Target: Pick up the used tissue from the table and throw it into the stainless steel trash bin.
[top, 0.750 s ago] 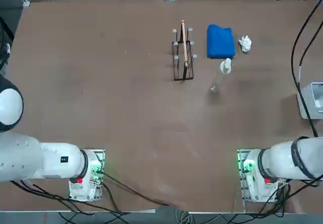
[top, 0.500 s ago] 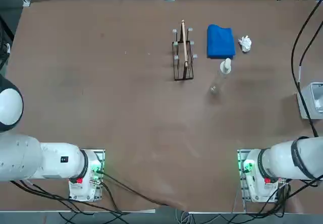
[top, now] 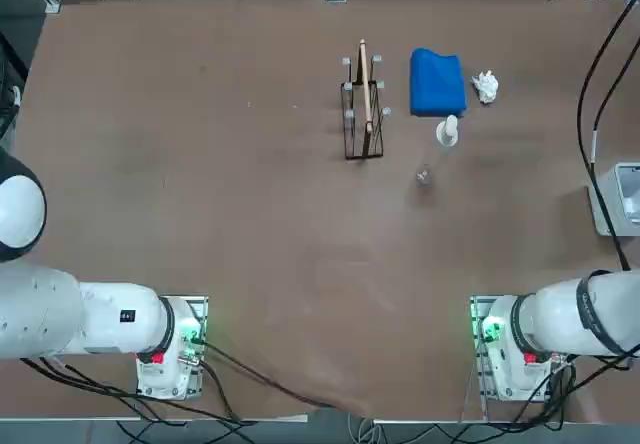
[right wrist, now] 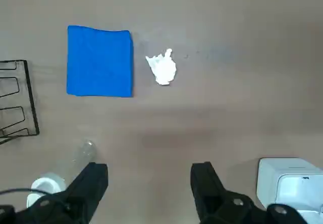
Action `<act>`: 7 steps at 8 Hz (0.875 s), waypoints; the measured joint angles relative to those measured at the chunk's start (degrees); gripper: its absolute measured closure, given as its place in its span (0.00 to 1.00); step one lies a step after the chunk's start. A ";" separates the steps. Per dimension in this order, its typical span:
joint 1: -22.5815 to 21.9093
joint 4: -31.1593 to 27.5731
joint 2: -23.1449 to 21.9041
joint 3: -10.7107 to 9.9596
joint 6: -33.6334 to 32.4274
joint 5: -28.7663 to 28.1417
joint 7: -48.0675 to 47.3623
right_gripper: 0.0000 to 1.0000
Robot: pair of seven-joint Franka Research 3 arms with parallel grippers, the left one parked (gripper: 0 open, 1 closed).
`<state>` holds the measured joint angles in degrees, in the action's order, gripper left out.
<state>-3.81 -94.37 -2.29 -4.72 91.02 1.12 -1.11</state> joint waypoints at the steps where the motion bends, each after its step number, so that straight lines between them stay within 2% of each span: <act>1: 0.62 0.01 0.65 -0.08 0.22 0.07 0.00 0.00; 4: 2.22 -0.30 5.56 -0.19 6.60 0.02 4.30 0.00; 7: 2.07 -1.28 14.17 0.30 15.33 -0.99 7.76 0.00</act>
<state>-1.74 -95.65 11.88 -4.42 106.35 0.13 6.64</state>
